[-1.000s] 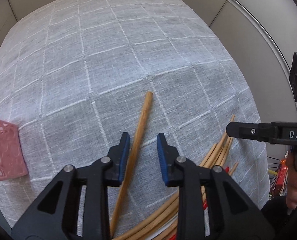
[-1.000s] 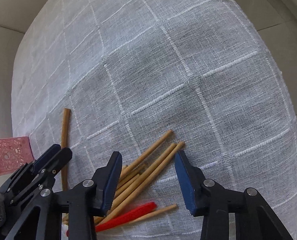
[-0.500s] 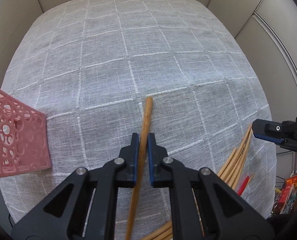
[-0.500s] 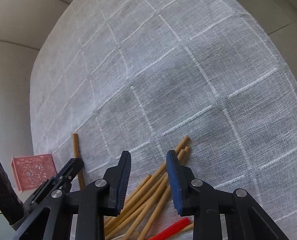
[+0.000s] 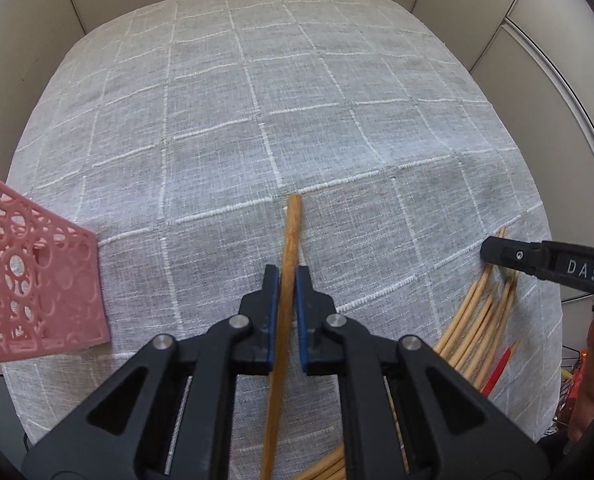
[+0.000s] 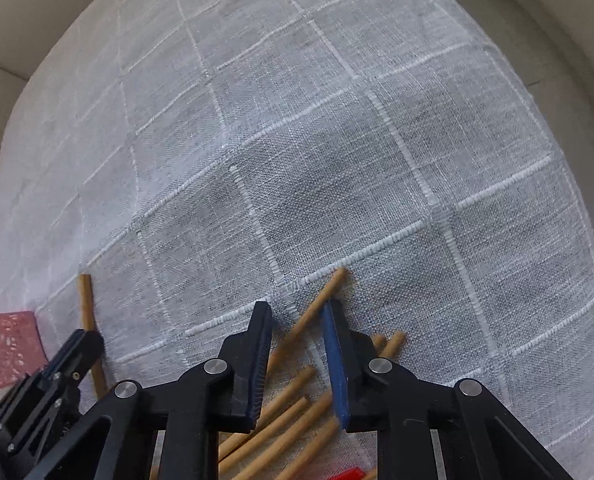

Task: Organize utensils
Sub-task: 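Grasp a wooden chopstick with the left gripper while the right gripper grasps another chopstick, then carry both chopsticks over the pink basket and lower them in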

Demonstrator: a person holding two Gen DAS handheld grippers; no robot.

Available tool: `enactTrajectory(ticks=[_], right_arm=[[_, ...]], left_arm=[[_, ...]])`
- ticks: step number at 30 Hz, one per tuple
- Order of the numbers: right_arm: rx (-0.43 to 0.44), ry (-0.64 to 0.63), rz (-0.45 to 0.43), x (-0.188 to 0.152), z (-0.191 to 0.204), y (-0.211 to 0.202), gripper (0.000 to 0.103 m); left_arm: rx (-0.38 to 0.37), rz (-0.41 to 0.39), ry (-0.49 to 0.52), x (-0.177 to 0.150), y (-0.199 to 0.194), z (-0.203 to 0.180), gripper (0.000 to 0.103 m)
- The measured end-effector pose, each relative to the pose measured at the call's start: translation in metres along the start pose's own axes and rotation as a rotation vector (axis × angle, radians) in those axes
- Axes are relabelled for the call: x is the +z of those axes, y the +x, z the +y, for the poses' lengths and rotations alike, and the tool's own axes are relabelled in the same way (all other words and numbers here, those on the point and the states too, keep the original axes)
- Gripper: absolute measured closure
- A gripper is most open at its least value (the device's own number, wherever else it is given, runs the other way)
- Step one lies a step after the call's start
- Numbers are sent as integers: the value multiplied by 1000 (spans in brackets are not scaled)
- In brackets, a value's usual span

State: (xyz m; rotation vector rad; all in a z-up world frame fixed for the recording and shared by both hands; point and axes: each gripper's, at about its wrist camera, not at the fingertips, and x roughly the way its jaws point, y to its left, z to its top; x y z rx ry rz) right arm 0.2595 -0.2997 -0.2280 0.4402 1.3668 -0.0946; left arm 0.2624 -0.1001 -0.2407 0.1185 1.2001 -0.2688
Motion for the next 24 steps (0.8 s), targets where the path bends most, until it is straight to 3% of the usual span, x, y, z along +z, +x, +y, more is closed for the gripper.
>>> enactTrajectory(ticks=[5, 8, 15, 24], right_arm=[[-61, -11, -64, -4, 20, 1, 86], [12, 37, -72, -2, 15, 2, 90], [202, 90, -112, -1, -4, -13, 94], [302, -85, -326, -32, 25, -108, 97]], left_arm=[[35, -55, 6, 1, -2, -2, 94], [59, -114, 24, -1, -14, 0, 95], [30, -203, -2, -6, -56, 8, 95], [-43, -386, -21, -28, -141, 20, 95]])
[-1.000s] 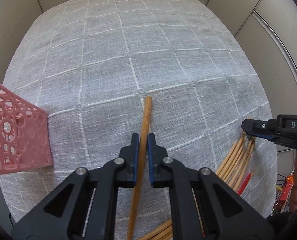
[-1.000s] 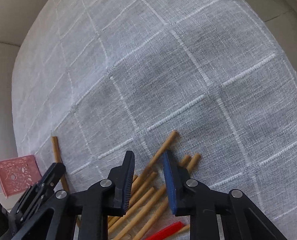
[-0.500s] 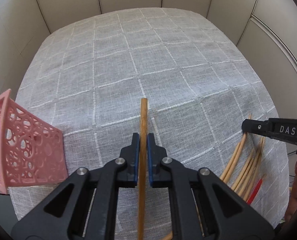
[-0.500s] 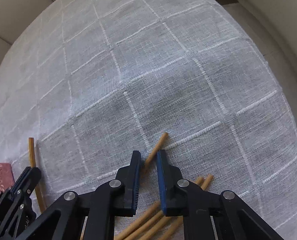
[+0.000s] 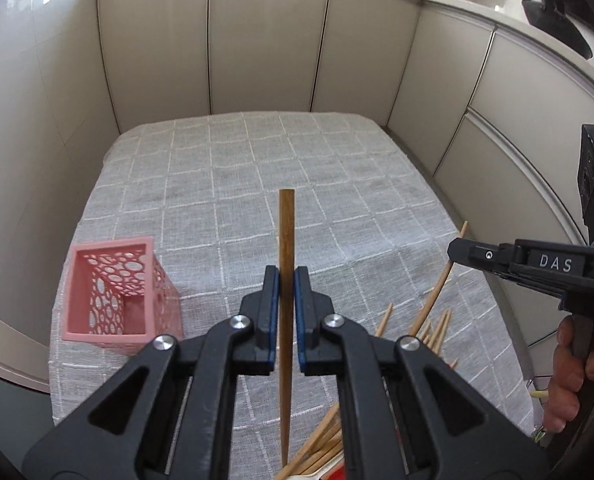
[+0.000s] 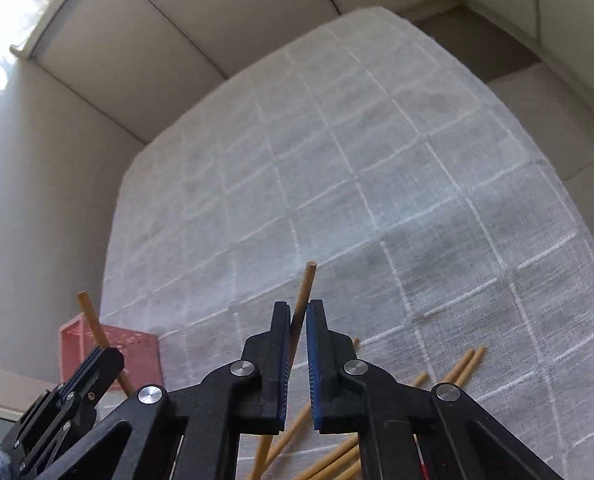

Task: Organize utensils
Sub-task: 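Carry both chopsticks over the pink basket and lower them in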

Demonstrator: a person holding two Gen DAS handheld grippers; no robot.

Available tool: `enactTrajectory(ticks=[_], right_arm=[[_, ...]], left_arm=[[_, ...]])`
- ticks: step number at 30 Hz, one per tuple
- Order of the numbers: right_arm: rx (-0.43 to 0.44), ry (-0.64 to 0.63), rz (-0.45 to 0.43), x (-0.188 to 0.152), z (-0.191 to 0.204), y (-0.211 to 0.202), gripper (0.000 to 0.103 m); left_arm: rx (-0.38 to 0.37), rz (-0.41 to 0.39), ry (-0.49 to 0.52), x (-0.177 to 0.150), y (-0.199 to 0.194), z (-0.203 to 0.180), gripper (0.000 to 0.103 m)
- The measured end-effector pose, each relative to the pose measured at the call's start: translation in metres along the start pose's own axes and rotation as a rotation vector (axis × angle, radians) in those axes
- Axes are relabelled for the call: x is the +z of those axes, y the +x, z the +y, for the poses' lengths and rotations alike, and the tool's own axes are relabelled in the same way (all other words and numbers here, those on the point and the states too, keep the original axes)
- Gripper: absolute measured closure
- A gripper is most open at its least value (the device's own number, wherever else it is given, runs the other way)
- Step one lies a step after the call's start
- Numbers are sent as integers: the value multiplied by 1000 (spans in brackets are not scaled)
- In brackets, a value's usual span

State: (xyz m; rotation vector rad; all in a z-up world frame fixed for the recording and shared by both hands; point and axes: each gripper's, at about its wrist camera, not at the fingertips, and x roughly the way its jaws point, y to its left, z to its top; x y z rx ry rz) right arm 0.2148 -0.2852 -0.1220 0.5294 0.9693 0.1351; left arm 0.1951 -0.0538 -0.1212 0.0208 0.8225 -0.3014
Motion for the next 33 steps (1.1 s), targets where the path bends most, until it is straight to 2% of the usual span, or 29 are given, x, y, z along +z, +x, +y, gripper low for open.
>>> enactTrajectory(ticks=[8, 14, 17, 26, 30, 33], right_arm=[[49, -186, -186, -15, 51, -70, 98], [110, -244, -298, -11, 84, -106, 99], [144, -258, -337, -6, 102, -113, 99], [246, -299, -393, 0, 155, -114, 99], [301, -284, -377, 6, 169, -103, 98], [311, -300, -372, 8, 180, -89, 98]], left_arm=[[-4, -178, -28, 9, -75, 19, 95], [2, -340, -83, 21, -131, 46, 95], [26, -409, -109, 27, -145, 59, 95], [158, -506, -126, 30, -138, 77, 95], [191, -505, -101, 29, -127, 79, 95], [209, -461, -71, 30, -105, 83, 95]])
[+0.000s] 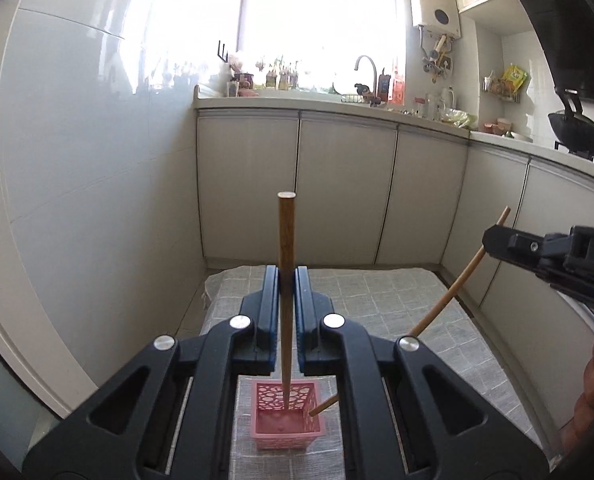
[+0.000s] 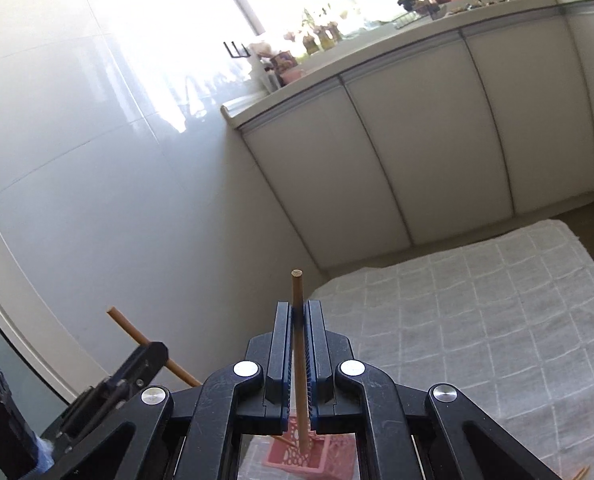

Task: Organize utensils
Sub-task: 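Carry both chopsticks over the pink basket and lower them in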

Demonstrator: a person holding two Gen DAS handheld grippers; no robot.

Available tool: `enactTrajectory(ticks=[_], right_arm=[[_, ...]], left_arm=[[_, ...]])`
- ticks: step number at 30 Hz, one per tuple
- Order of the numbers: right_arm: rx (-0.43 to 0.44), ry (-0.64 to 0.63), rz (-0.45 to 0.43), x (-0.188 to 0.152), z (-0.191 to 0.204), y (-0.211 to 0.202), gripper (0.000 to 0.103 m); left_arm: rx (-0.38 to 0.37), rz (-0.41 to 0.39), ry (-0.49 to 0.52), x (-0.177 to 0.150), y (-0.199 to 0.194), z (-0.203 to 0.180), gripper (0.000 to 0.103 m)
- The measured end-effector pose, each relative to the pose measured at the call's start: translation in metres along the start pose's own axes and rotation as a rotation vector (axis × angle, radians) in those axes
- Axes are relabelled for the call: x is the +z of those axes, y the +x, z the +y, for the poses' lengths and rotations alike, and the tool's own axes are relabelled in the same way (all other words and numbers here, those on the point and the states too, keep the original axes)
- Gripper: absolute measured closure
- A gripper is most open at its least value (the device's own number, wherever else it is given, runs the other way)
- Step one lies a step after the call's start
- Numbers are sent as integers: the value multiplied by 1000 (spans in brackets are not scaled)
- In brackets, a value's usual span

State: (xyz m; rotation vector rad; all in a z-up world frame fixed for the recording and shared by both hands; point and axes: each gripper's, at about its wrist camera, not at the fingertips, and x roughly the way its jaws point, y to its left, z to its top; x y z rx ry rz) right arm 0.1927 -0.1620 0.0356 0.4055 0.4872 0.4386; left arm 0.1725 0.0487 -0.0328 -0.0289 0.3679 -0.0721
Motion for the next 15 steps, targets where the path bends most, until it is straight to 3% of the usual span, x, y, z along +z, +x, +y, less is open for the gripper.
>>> enactTrajectory(ticks=[9, 15], right_arm=[[-35, -34, 150, -38, -10, 73, 98], [-40, 9, 231, -54, -31, 98, 98]], left_arm=[[-25, 181, 24, -29, 51, 6, 95], [-59, 219, -29, -29, 57, 13, 95]])
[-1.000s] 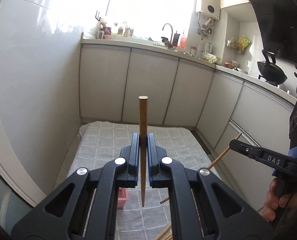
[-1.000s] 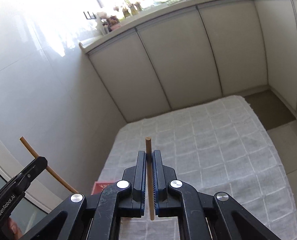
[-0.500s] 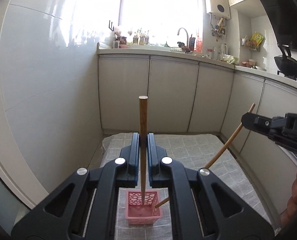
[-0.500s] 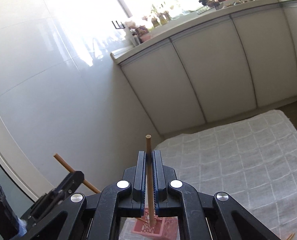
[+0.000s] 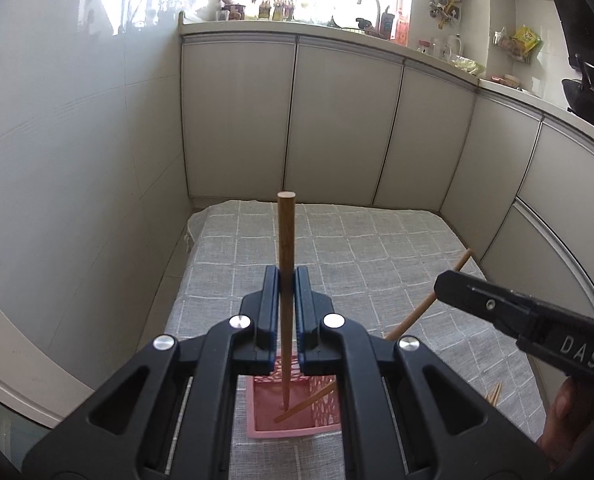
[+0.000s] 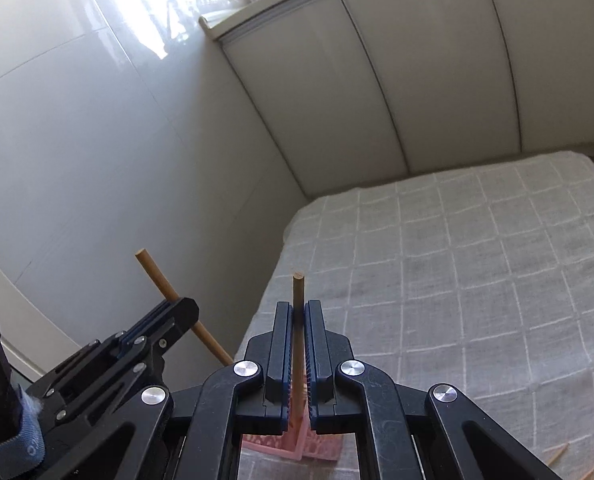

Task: Organize utensils
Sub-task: 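Carry both chopsticks over the pink basket and lower them in, then open both grippers to release the chopsticks into the basket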

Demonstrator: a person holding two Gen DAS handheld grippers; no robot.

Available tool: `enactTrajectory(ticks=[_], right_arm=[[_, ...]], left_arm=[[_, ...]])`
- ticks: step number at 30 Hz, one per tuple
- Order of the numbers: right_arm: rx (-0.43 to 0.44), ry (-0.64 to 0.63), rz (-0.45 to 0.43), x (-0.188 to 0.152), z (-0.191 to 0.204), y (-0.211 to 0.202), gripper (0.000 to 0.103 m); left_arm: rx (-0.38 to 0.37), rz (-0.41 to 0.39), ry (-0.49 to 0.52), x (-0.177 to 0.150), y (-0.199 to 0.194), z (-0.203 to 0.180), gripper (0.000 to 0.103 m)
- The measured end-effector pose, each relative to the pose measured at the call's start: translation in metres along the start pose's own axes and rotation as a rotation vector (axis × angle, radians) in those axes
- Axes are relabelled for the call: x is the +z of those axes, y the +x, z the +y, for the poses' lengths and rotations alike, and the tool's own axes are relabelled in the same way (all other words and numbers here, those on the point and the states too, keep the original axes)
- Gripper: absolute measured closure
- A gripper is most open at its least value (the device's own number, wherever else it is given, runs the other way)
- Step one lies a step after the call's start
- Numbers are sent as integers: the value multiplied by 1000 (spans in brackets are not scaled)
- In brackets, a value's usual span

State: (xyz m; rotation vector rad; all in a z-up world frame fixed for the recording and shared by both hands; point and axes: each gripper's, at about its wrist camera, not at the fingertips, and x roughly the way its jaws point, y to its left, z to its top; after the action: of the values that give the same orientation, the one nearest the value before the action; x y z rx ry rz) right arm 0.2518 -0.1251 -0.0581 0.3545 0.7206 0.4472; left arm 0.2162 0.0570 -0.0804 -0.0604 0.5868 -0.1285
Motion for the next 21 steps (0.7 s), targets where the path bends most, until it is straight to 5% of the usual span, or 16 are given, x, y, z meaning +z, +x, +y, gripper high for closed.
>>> enactTrajectory(ticks=[7, 11, 17, 21], right_arm=[[24, 50, 31, -2, -13, 8, 96], [54, 91, 40, 1, -20, 4, 93], [75, 114, 29, 5, -22, -12, 81], [79, 112, 24, 5, -25, -30, 72]], left_arm=[[-92, 32, -41, -2, 13, -2, 95], [-175, 26, -73, -1, 12, -5, 81], [-154, 13, -96, 3, 3, 0, 57], [-123, 26, -103, 3, -8, 2, 51]])
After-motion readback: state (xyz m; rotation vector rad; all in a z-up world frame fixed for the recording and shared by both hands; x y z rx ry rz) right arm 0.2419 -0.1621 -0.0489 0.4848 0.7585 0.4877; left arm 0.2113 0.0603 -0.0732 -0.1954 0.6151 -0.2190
